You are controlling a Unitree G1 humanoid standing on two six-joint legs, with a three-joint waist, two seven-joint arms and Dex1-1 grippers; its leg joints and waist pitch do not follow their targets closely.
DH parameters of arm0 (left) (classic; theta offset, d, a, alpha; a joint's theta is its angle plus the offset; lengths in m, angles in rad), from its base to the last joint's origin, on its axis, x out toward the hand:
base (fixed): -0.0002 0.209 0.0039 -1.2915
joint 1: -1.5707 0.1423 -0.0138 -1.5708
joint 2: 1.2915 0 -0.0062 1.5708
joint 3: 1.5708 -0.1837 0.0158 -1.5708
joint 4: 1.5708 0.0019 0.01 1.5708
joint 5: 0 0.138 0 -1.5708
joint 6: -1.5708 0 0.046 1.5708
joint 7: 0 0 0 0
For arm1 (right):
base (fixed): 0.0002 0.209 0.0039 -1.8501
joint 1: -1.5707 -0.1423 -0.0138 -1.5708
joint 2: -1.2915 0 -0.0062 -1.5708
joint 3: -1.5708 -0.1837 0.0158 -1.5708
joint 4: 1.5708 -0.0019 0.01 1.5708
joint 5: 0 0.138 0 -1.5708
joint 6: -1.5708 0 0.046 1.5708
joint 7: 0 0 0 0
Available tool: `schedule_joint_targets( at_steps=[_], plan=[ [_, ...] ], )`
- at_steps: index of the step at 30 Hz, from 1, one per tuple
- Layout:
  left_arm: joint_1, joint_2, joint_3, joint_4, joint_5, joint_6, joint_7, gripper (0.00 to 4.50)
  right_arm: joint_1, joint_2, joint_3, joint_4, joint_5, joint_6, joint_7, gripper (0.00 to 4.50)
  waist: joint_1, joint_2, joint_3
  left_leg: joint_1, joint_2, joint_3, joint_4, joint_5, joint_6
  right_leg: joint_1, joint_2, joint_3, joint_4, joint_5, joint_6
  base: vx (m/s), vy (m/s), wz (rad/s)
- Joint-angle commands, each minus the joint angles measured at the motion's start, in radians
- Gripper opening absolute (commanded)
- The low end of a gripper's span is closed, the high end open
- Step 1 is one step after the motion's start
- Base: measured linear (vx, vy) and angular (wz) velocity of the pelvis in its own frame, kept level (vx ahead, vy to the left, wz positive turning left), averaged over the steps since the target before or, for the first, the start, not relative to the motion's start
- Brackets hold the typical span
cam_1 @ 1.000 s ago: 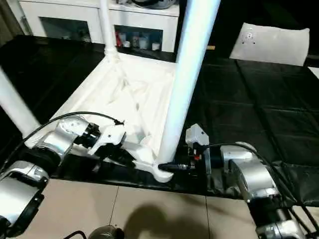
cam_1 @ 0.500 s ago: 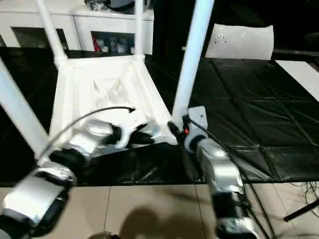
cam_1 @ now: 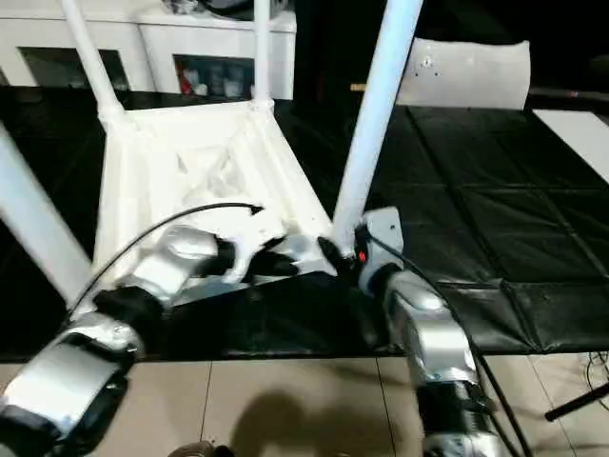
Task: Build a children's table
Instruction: Rotate leg to tighten
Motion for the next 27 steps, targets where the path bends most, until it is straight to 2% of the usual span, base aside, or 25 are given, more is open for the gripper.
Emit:
schedule_joint_targets(
  at_steps=[1,2,4,5,7,9,12,13,14,17,18,22,23,27],
  plan=[
    [0.020,0.020,-0.013,-0.045,-0.026,-0.080,-0.079,0.00,0.023,-0.024,0.049,-0.023,0.036,-0.028,0.118,3.96,0.007,-0.013,-0.065,0.020,0.085,-0.044,-0.067,-0.254,0.028,0.028,-0.091,0.057,-0.077,-0.201,-0.208,0.000,0.000,0.00],
    [0.025,0.027,-0.015,-0.051,-0.031,-0.093,-0.101,0.00,0.024,-0.033,0.047,-0.024,0.039,-0.034,0.134,4.05,0.008,-0.011,-0.069,0.016,0.084,-0.042,-0.062,-0.205,0.047,0.030,-0.088,0.055,-0.067,-0.119,-0.226,0.000,0.000,0.00],
    [0.031,0.046,-0.021,-0.059,-0.034,-0.110,-0.140,0.00,0.026,-0.056,0.045,-0.030,0.054,-0.038,0.177,4.11,0.008,-0.010,-0.069,0.014,0.081,-0.039,-0.058,-0.169,0.074,0.028,-0.082,0.052,-0.059,-0.041,-0.254,0.000,0.000,0.00],
    [0.036,0.076,-0.032,-0.064,-0.034,-0.124,-0.192,0.00,0.027,-0.095,0.053,-0.038,0.074,-0.050,0.246,4.28,0.008,-0.009,-0.069,0.015,0.083,-0.038,-0.058,-0.164,0.082,0.028,-0.082,0.052,-0.057,-0.030,-0.266,0.000,0.000,0.00],
    [0.038,0.096,-0.040,-0.062,-0.033,-0.146,-0.233,0.00,0.027,-0.123,0.060,-0.041,0.081,-0.061,0.296,4.40,0.011,-0.007,-0.068,0.019,0.084,-0.037,-0.056,-0.178,0.083,0.029,-0.081,0.050,-0.059,-0.049,-0.272,0.000,0.000,0.00],
    [0.036,0.117,-0.048,-0.058,-0.032,-0.165,-0.279,0.00,0.025,-0.156,0.070,-0.038,0.086,-0.077,0.359,4.40,0.014,-0.006,-0.066,0.020,0.088,-0.036,-0.059,-0.196,0.073,0.027,-0.078,0.049,-0.059,-0.075,-0.272,0.000,0.000,0.00],
    [0.031,0.149,-0.059,-0.063,-0.041,-0.195,-0.375,0.00,0.013,-0.211,0.083,-0.029,0.118,-0.086,0.478,4.40,0.031,-0.004,-0.064,0.027,0.093,-0.032,-0.063,-0.240,0.042,0.022,-0.080,0.050,-0.062,-0.142,-0.265,0.000,0.000,0.00],
    [0.030,0.153,-0.060,-0.063,-0.042,-0.198,-0.386,0.00,0.012,-0.216,0.084,-0.028,0.122,-0.085,0.491,4.40,0.031,-0.004,-0.064,0.027,0.093,-0.032,-0.063,-0.240,0.042,0.022,-0.080,0.050,-0.062,-0.142,-0.265,0.000,0.000,0.00],
    [0.027,0.161,-0.067,-0.063,-0.045,-0.206,-0.412,0.00,0.005,-0.227,0.087,-0.022,0.128,-0.086,0.520,4.14,0.035,-0.006,-0.063,0.028,0.094,-0.032,-0.064,-0.253,0.032,0.020,-0.081,0.051,-0.062,-0.157,-0.264,0.000,0.000,0.00],
    [0.017,0.177,-0.082,-0.053,-0.043,-0.237,-0.463,0.00,-0.013,-0.252,0.098,-0.002,0.145,-0.089,0.583,4.00,0.043,-0.008,-0.064,0.028,0.093,-0.033,-0.065,-0.262,0.015,0.020,-0.084,0.051,-0.061,-0.171,-0.259,0.000,0.000,0.00],
    [0.011,0.182,-0.090,-0.047,-0.037,-0.249,-0.482,0.00,-0.022,-0.263,0.107,0.006,0.149,-0.089,0.609,3.71,0.045,-0.009,-0.064,0.028,0.094,-0.032,-0.064,-0.257,0.014,0.020,-0.085,0.051,-0.060,-0.171,-0.258,0.000,0.000,0.00],
    [-0.007,0.194,-0.108,-0.025,-0.020,-0.288,-0.524,0.00,-0.044,-0.286,0.131,0.025,0.156,-0.089,0.681,3.53,0.054,-0.009,-0.066,0.029,0.093,-0.031,-0.061,-0.234,0.019,0.018,-0.085,0.051,-0.056,-0.139,-0.261,0.000,0.000,0.00],
    [-0.012,0.196,-0.112,-0.021,-0.017,-0.294,-0.534,0.00,-0.051,-0.291,0.137,0.030,0.158,-0.088,0.700,3.31,0.055,-0.009,-0.068,0.028,0.093,-0.031,-0.061,-0.223,0.025,0.020,-0.084,0.050,-0.054,-0.121,-0.265,0.000,0.000,0.00],
    [-0.023,0.197,-0.121,-0.013,-0.019,-0.308,-0.566,0.00,-0.070,-0.300,0.156,0.045,0.162,-0.088,0.749,3.00,0.059,-0.011,-0.067,0.025,0.092,-0.031,-0.058,-0.215,0.031,0.022,-0.086,0.049,-0.052,-0.113,-0.272,0.000,0.000,0.00]
  ],
)
